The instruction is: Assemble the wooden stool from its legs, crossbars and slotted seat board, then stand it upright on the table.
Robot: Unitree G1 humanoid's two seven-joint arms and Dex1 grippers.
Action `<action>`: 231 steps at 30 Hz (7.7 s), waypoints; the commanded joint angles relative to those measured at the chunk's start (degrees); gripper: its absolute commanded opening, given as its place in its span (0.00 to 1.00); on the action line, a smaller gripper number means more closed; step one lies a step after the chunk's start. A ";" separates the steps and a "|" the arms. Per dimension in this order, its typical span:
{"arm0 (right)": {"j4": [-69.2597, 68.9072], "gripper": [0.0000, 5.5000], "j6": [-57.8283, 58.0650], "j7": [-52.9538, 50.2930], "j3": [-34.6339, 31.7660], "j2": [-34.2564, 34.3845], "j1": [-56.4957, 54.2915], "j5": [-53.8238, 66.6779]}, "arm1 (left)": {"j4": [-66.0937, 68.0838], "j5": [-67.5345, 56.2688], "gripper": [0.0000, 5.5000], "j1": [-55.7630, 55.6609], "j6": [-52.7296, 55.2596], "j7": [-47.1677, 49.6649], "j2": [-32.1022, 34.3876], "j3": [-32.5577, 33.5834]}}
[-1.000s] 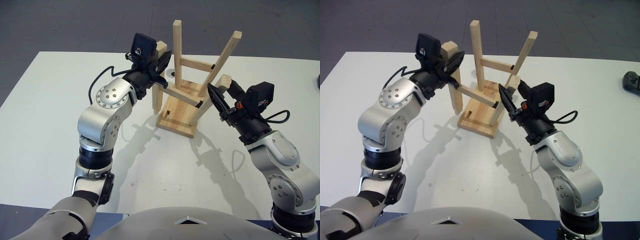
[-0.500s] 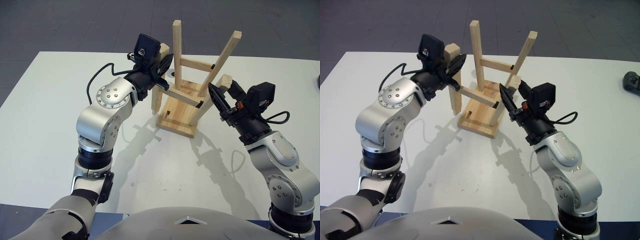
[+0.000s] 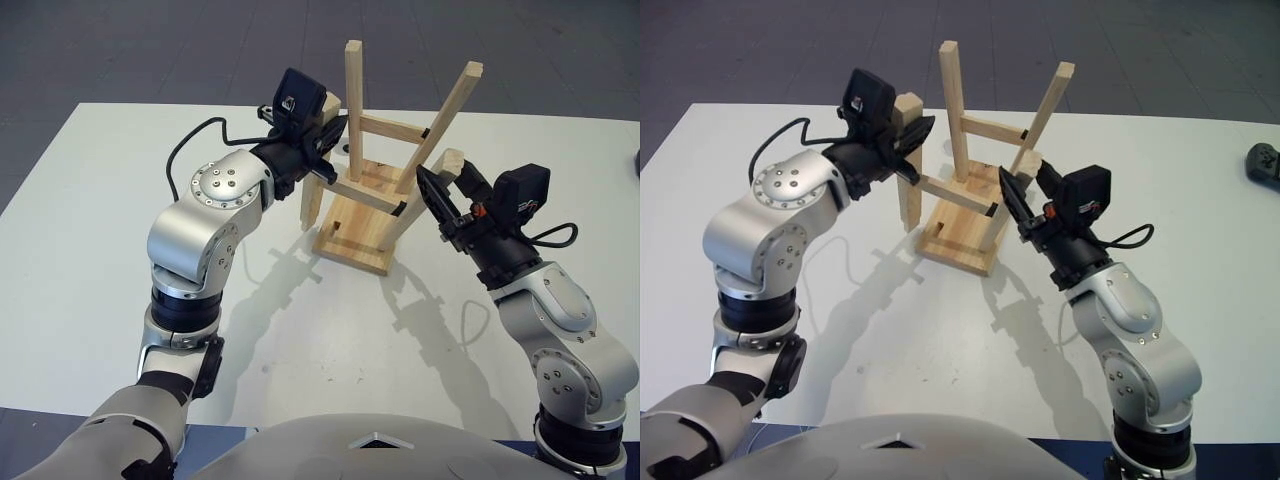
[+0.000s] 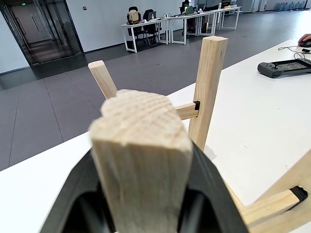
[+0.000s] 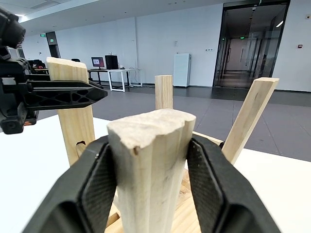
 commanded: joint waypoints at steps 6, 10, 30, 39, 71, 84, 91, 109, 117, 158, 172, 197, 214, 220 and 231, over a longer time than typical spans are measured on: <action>1.35 0.37 2.18 0.19 1.71 0.84 1.50 -0.65 | 0.74 -0.57 0.19 -1.80 2.42 -0.99 -0.30 0.31; 1.00 0.37 2.25 -0.17 1.80 1.25 1.71 -0.96 | 0.82 -0.21 0.19 -3.04 3.48 -0.66 0.17 0.52; -2.62 0.36 10.22 -5.15 5.09 4.33 -1.52 0.96 | 0.25 1.07 0.19 5.39 -2.24 0.90 -4.74 -1.94; -3.74 0.36 14.87 -6.43 5.43 5.35 -2.34 3.60 | 0.61 2.90 0.19 5.95 -3.98 0.51 -5.10 -2.78; -3.39 0.98 8.34 9.38 -13.82 -9.32 3.38 22.92 | 6.53 1.18 0.19 2.33 -10.76 -5.93 -3.03 2.56; -0.87 0.59 5.10 12.76 -15.17 -11.57 6.36 25.34 | 5.25 1.22 0.19 3.99 -10.51 -6.61 -2.78 1.56; 1.62 0.43 5.95 18.44 -16.75 -16.05 5.93 30.34 | 8.61 1.87 0.19 2.30 -13.03 -8.16 -0.49 3.23; -4.64 0.41 2.34 1.26 -7.10 -9.04 7.24 17.74 | -1.16 -4.18 0.19 4.25 -3.98 -2.86 0.46 13.09; -5.45 0.40 1.62 -1.40 -5.22 -6.40 6.46 16.58 | 1.59 -4.59 0.19 6.93 -7.47 0.14 -3.65 12.50; -4.07 0.40 1.74 -0.25 -2.00 -4.85 5.05 14.29 | 8.76 -1.82 0.19 6.87 -18.22 -3.14 -6.54 3.19; -3.50 0.40 1.61 -0.61 -2.45 -4.56 4.79 14.33 | 5.87 -4.02 0.19 7.25 -14.54 -5.46 -8.02 1.03; -3.50 0.40 1.31 -2.19 -4.11 -3.76 4.94 13.79 | 1.74 -5.86 0.19 7.07 -9.30 -6.13 -9.18 1.39; -3.26 0.40 1.71 -2.03 -3.89 -3.86 4.86 13.48 | 2.27 -5.94 0.19 10.04 -8.57 -3.35 -13.07 1.08; -3.11 0.40 1.74 -1.88 -3.48 -3.77 4.71 12.97 | 2.50 -5.48 0.19 11.45 -7.54 -1.98 -13.41 0.73; -4.18 0.39 1.32 -3.18 -0.52 -2.51 5.12 7.54 | -0.19 -7.10 0.19 6.41 -1.13 -0.87 -11.86 3.41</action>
